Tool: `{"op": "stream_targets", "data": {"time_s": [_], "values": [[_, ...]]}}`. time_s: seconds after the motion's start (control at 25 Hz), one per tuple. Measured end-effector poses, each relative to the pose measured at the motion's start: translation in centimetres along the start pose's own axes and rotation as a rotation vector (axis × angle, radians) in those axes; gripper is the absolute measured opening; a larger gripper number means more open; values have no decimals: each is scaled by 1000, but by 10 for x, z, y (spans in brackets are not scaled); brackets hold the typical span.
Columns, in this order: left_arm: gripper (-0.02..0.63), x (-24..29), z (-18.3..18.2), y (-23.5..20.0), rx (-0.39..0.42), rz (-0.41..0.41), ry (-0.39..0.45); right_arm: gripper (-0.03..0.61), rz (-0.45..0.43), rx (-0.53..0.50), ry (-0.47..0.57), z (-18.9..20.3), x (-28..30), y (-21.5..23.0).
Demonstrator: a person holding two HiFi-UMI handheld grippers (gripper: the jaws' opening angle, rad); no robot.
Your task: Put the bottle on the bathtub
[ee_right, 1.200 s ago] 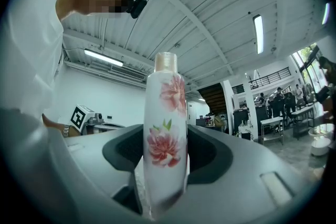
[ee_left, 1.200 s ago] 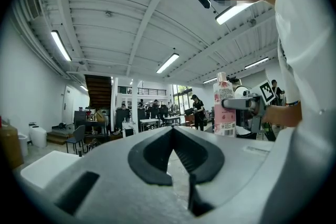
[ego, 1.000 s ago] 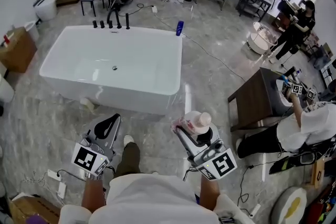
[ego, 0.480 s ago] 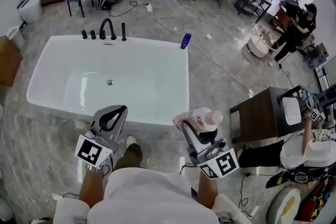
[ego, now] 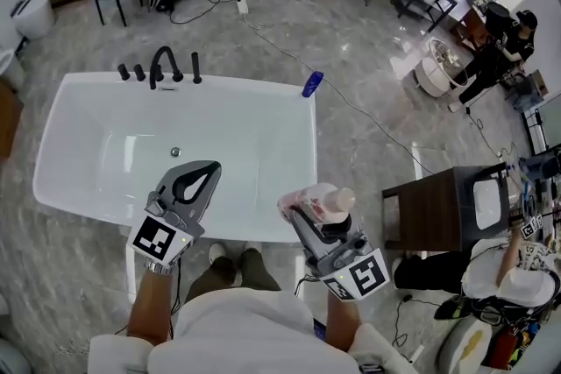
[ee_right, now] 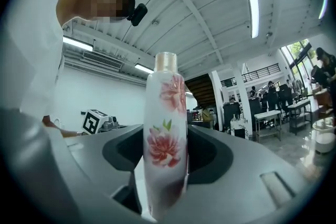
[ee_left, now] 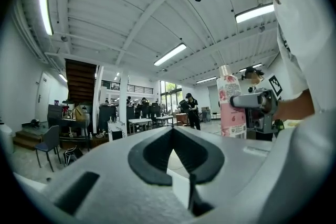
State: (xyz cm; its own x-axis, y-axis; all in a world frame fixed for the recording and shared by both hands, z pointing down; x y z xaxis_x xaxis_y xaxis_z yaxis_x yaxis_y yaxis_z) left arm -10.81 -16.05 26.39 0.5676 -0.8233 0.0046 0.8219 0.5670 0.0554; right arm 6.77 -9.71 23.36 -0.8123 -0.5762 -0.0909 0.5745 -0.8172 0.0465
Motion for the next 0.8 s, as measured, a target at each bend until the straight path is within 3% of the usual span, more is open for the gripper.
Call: {"op": "stream_targets", "data": {"time_s": [0.16, 0.36, 0.8], "values": [[0, 57, 20, -15, -15, -6, -49, 241, -51, 44, -29, 22, 29, 55], [0, 121, 62, -35, -25, -9, -58, 241, -66, 24, -73, 74, 77, 134], [0, 216, 221, -111, -81, -11, -126, 241, -27, 32, -116, 250, 212, 277]]}}
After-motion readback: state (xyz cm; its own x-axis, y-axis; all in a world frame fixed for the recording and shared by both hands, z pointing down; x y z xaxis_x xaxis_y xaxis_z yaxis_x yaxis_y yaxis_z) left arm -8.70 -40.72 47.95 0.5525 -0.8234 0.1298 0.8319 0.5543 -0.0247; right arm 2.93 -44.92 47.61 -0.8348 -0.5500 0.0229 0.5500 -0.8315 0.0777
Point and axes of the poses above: the fingertips, and each gripper's own axes: x forward along the fingers, y to its right, z out of its underside, the point moved 3 cm from there along -x, backward along the fingers, and after that the axes turned 15 degrees about -z, right-handed, at the moved point
